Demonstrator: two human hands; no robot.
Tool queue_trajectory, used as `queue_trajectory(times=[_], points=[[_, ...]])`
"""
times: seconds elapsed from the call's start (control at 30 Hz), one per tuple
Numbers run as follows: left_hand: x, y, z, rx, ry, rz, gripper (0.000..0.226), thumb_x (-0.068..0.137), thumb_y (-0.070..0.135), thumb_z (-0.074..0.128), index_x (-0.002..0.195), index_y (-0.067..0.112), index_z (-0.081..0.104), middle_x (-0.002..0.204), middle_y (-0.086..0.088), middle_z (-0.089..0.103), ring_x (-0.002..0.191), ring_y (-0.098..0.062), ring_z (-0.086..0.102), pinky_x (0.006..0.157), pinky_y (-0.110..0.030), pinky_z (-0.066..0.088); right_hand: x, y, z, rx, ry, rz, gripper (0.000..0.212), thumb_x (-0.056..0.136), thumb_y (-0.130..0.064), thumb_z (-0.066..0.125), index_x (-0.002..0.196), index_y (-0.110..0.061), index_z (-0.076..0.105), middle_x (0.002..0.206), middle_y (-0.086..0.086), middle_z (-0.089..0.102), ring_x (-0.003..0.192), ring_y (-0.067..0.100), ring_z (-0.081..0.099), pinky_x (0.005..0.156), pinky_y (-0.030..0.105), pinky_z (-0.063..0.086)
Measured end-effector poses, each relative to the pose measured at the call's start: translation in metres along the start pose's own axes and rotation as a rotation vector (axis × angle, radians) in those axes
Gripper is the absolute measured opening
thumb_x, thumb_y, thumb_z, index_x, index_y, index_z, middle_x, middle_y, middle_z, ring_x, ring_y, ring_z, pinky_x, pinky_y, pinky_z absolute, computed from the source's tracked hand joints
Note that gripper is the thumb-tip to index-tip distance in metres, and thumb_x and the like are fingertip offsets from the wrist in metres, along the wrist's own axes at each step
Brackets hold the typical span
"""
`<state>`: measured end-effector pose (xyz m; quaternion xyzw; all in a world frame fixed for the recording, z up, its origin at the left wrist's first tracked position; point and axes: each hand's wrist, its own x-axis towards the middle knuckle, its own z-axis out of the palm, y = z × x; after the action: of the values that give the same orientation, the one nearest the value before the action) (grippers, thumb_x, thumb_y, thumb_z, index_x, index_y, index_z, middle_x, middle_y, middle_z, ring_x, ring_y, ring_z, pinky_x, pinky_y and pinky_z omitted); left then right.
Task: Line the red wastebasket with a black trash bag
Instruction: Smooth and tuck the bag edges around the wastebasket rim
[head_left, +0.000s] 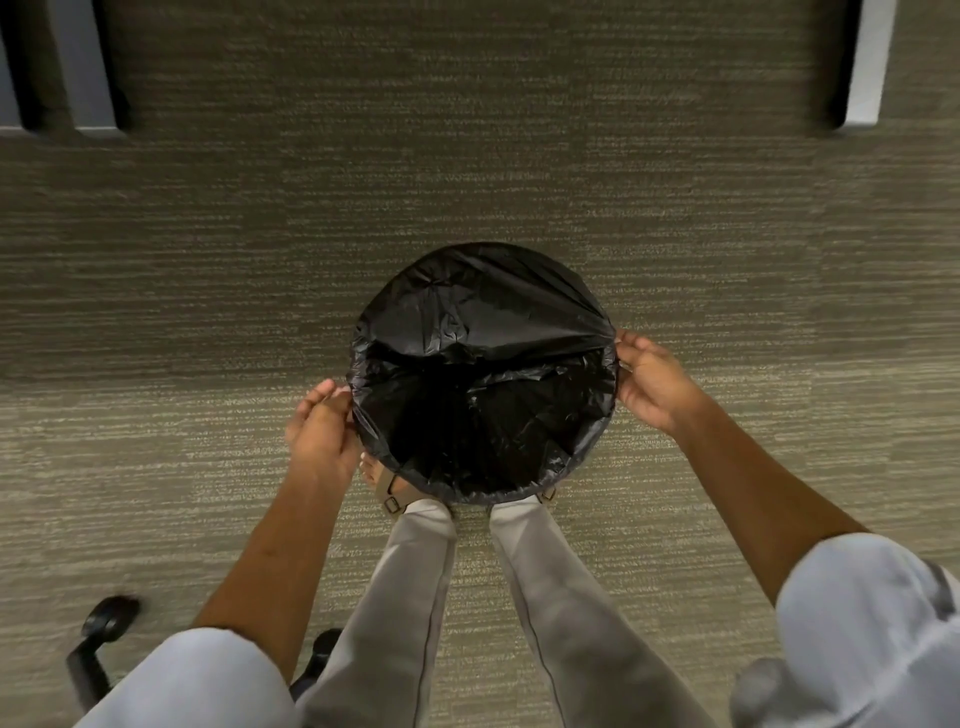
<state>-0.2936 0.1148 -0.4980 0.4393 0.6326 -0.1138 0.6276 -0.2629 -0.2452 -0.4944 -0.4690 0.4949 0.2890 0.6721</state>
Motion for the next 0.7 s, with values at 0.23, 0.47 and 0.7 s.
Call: queue_trajectory(times=[0.23, 0.47, 0.7], points=[[0.012, 0.006, -0.006, 0.045, -0.231, -0.15, 0.031, 0.097, -0.007, 0.037, 0.117, 0.014, 0.049, 0.103, -0.012, 0.065, 0.084, -0.016, 0.065, 0.069, -0.028, 0.061, 0.001, 0.012, 0.003, -0.258, 0.142, -0.002, 0.026, 0.1, 0.001, 0.04, 0.113, 0.001, 0.062, 0.105, 0.02, 0.068, 0.094, 0.031, 0.069, 0.077, 0.038, 0.063], [0.01, 0.017, 0.004, 0.235, -0.19, 0.063, 0.013, 0.09, 0.022, 0.058, 0.101, 0.018, 0.061, 0.078, 0.006, 0.063, 0.07, -0.009, 0.059, 0.069, -0.029, 0.051, -0.009, 0.017, 0.015, -0.538, 0.375, -0.27, 0.04, 0.105, -0.037, 0.036, 0.107, -0.012, 0.067, 0.102, 0.007, 0.068, 0.103, 0.027, 0.063, 0.099, 0.042, 0.049], [-0.012, 0.006, 0.011, 0.356, -0.217, 0.189, 0.017, 0.093, 0.024, 0.062, 0.083, 0.01, 0.065, 0.074, 0.003, 0.07, 0.077, -0.016, 0.064, 0.071, -0.032, 0.052, -0.017, 0.018, 0.016, -0.581, 0.289, -0.401, 0.047, 0.099, -0.051, 0.044, 0.084, -0.013, 0.067, 0.082, 0.007, 0.067, 0.08, 0.019, 0.063, 0.081, 0.037, 0.047]])
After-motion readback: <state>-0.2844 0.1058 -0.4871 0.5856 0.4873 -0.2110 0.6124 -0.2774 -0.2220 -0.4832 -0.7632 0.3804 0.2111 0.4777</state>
